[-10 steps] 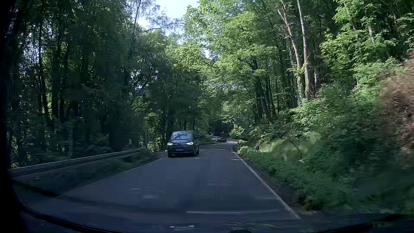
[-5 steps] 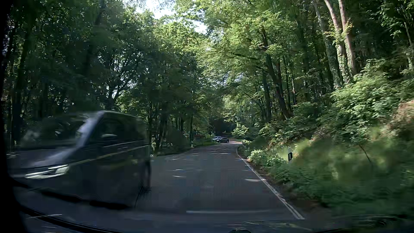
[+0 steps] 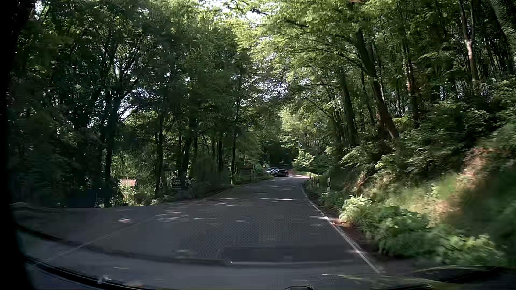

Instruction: Follow the waypoints while adhering to traffic rules and regulations

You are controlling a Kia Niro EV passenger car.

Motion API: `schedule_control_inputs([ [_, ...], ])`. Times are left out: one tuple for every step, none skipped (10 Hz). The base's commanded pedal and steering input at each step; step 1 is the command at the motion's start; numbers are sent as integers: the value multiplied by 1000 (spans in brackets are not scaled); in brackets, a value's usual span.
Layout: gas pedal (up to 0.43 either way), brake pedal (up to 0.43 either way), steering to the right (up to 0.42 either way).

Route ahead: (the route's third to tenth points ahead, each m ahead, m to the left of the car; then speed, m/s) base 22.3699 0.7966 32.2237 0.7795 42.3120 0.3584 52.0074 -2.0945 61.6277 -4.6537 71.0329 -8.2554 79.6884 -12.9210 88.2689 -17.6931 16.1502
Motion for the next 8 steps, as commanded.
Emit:
schedule_control_inputs([
  [248,0,-4],
  [248,0,-4],
  [248,0,-3],
  [248,0,-2],
  [248,0,1],
  [248,0,4],
  [248,0,9],
  [248,0,14],
])
